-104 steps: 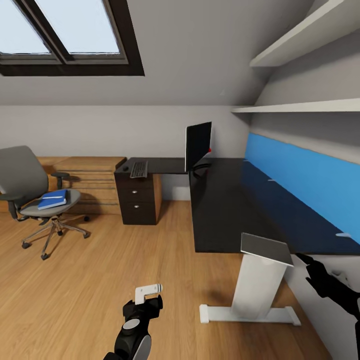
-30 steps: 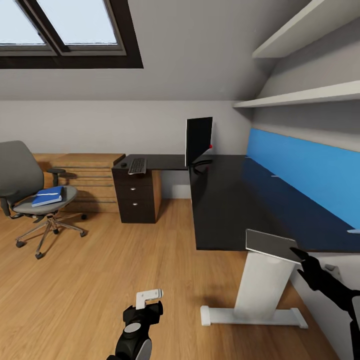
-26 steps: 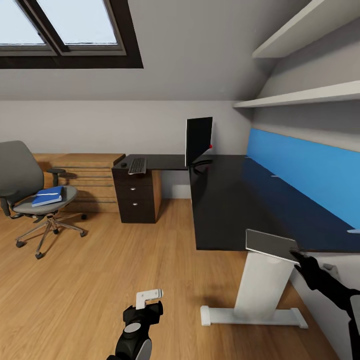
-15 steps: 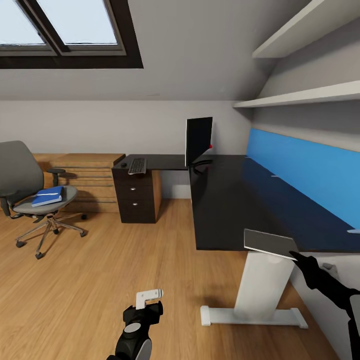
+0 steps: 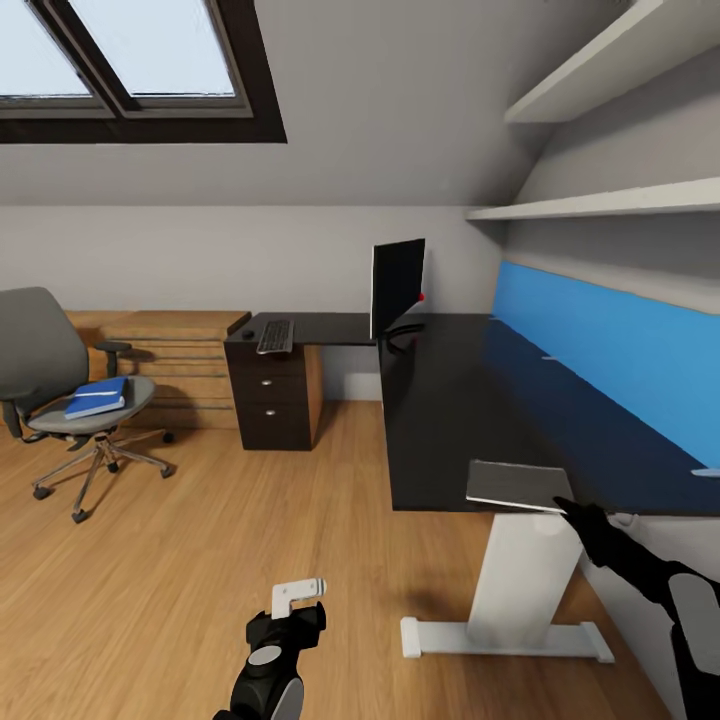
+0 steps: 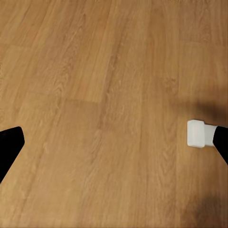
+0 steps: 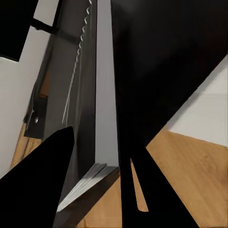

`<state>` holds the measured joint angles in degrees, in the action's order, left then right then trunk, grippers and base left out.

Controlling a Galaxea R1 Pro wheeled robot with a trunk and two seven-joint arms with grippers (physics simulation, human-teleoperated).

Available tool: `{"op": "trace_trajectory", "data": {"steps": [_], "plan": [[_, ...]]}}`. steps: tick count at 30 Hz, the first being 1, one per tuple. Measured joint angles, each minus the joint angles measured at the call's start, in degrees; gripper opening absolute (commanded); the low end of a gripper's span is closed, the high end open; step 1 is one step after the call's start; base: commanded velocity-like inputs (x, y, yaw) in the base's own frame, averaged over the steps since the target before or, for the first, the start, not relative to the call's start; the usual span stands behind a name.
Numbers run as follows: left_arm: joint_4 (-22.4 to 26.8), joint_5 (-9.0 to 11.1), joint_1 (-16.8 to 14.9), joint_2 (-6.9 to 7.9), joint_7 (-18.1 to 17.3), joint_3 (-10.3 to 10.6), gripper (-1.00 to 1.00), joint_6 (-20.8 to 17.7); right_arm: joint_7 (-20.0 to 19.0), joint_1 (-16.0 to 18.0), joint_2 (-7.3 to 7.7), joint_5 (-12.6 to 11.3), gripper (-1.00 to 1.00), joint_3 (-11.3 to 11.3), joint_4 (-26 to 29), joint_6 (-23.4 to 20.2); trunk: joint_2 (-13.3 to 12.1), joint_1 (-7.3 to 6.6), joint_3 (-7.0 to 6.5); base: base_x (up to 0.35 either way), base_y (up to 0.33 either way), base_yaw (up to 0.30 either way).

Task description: In the bedroom, organize the workspace by keeping the computer under the desk, ensuring the monitor is on the desk, placing the keyboard on the desk next to the monitor, placing the mouse on the desk next to the keyboard, moving the folder from the swivel chair onto the desk next to the mouse, stacking the notebook on top of the folder with the pen on top of the notebook, and positioning the swivel chair next to the desk.

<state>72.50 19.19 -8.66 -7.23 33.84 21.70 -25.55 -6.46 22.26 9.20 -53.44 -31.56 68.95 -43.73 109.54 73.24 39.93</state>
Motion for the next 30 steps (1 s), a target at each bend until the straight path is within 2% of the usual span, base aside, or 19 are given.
{"op": "trace_trajectory", "data": {"steps": [4,8,10,11,12,14,16,17,19,20,23,30], "plan": [[-0.05,0.00,0.00,0.00,0.00,0.01,1.00,-0.01,-0.55,-0.02,-0.96,-0.07,-1.00,0.67,0.17,1.60,-1.60,-0.88,-0.72,0.000,0.000,0.000],[-0.06,0.00,0.00,0.00,-0.02,0.07,1.00,-0.04,-3.96,-0.02,-2.05,-0.11,-1.00,0.80,0.17,2.04,-3.21,-1.76,-1.44,0.000,0.000,0.011],[-0.05,0.00,0.00,0.00,-0.02,0.07,1.00,-0.06,-6.34,0.00,-3.33,0.04,-1.00,0.83,0.17,2.46,-4.01,-2.20,-1.80,0.000,0.000,0.107],[-0.09,0.01,0.00,0.00,-0.03,0.08,1.00,-0.07,-8.11,-0.01,-4.88,0.14,-1.00,0.94,0.32,3.62,-4.03,-2.20,-1.81,0.000,0.000,0.171],[-0.09,0.01,0.01,0.00,-0.04,0.09,1.00,-0.07,-8.52,0.01,-5.40,0.52,-1.00,1.01,0.44,4.24,-4.03,-2.20,-1.83,0.000,0.000,0.202],[-0.12,-0.04,0.01,-0.01,-0.05,0.13,1.00,-0.08,-9.44,0.00,-6.61,1.28,-1.00,2.39,1.12,6.49,-4.03,-2.20,-1.88,0.000,0.000,0.227],[-0.12,-0.05,0.01,-0.04,-0.05,0.14,1.00,-0.08,-9.72,-0.01,-6.92,2.25,-1.00,3.87,1.42,7.79,-4.03,-2.20,-1.92,0.000,0.000,0.241],[-0.13,-0.06,0.01,-0.06,-0.05,0.15,1.00,-0.05,-9.96,0.00,-7.11,3.07,-1.00,5.60,1.71,9.15,-4.03,-2.20,-1.95,0.000,0.000,0.250],[-0.11,-0.07,0.01,-0.07,-0.07,0.18,1.00,-0.03,-10.17,0.00,-7.26,4.14,-1.00,7.30,1.90,10.75,-4.03,-2.20,-2.00,0.000,0.000,0.262],[-0.23,-0.07,0.01,-0.04,-0.11,0.23,1.00,-0.01,-10.79,0.01,-7.51,5.17,-1.00,9.85,2.07,15.11,-4.02,-2.20,-2.02,0.000,0.000,0.273],[-1.23,-0.11,0.02,-0.01,-0.13,0.26,1.00,0.00,-11.02,0.02,-8.48,6.01,-1.00,10.91,2.10,19.19,-4.03,-2.20,-2.03,0.000,0.002,0.277],[-2.04,-0.17,0.02,-0.04,-0.12,0.31,1.00,-0.02,-10.58,-0.02,-11.09,6.47,-1.00,11.39,1.96,22.60,-4.03,-2.22,-2.03,0.077,0.144,0.279]]}}
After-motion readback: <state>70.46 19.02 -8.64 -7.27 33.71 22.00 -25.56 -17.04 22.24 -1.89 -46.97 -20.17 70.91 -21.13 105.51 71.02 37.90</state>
